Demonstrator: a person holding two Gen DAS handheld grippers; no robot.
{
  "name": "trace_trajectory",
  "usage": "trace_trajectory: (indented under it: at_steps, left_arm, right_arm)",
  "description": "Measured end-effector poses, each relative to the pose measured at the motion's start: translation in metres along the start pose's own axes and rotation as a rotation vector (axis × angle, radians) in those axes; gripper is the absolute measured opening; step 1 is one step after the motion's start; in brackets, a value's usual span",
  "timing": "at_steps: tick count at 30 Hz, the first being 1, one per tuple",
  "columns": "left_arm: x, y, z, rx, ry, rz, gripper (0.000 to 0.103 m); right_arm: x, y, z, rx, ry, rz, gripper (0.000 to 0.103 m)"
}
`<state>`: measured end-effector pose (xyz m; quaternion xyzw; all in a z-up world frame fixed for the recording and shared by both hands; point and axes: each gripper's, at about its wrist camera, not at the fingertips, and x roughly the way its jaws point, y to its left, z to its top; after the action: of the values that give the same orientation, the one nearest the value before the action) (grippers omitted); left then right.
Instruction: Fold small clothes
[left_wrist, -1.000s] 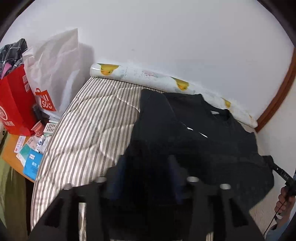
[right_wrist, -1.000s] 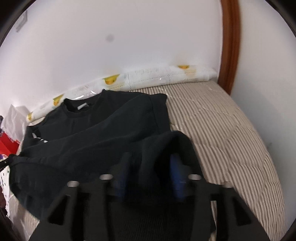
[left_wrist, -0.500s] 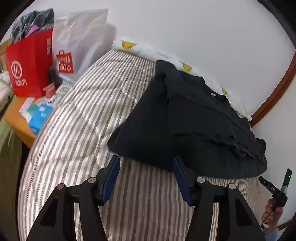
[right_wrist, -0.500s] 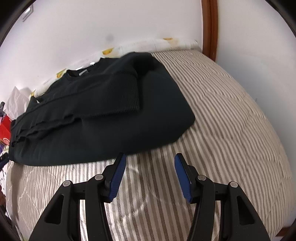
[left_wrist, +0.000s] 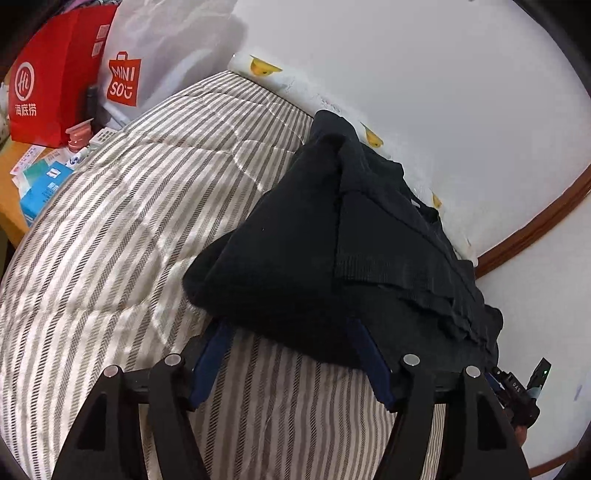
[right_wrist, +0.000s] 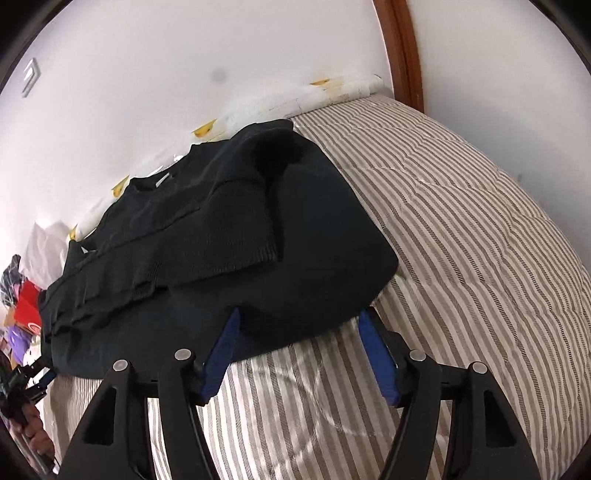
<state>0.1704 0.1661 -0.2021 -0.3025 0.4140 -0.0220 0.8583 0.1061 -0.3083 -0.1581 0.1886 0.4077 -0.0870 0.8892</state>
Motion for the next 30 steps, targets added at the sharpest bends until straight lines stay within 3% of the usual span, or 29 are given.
trace_trajectory:
  at_steps: [6, 9, 11, 12, 13, 14, 16, 19, 30]
  left_arm:
    - [0.011, -0.013, 0.008, 0.047, -0.004, 0.067, 0.063]
    - [0.015, -0.018, 0.01, 0.067, -0.012, 0.129, 0.047]
    - [0.018, -0.018, 0.01, 0.072, 0.0, 0.14, 0.026]
    - [0.019, -0.018, 0.011, 0.074, 0.007, 0.132, 0.021]
    - [0.018, -0.018, 0.01, 0.077, 0.009, 0.123, 0.014]
    - [0.015, -0.02, 0.01, 0.087, 0.002, 0.129, 0.012]
    - [0.011, -0.024, 0.009, 0.119, -0.001, 0.144, 0.009]
    - [0.0, -0.028, 0.004, 0.144, -0.02, 0.147, 0.008]
    - [-0.047, -0.016, -0.039, 0.166, 0.003, 0.138, 0.008]
  right_arm:
    - [0.015, -0.001, 0.007, 0.038, 0.013, -0.001, 0.068]
    - [0.021, -0.001, 0.008, 0.045, 0.004, -0.007, 0.07]
    - [0.022, 0.001, 0.009, 0.033, -0.003, -0.022, 0.069]
    - [0.022, 0.002, 0.008, 0.024, -0.011, -0.026, 0.059]
    - [0.02, 0.004, 0.008, 0.005, -0.018, -0.012, 0.037]
    - [0.018, 0.004, 0.008, -0.003, -0.024, 0.001, 0.03]
    - [0.011, 0.005, 0.007, -0.022, -0.039, 0.001, 0.022]
    - [0.003, 0.005, 0.003, -0.031, -0.046, 0.013, 0.02]
    - [-0.047, -0.002, -0.032, -0.046, -0.049, 0.044, 0.019]
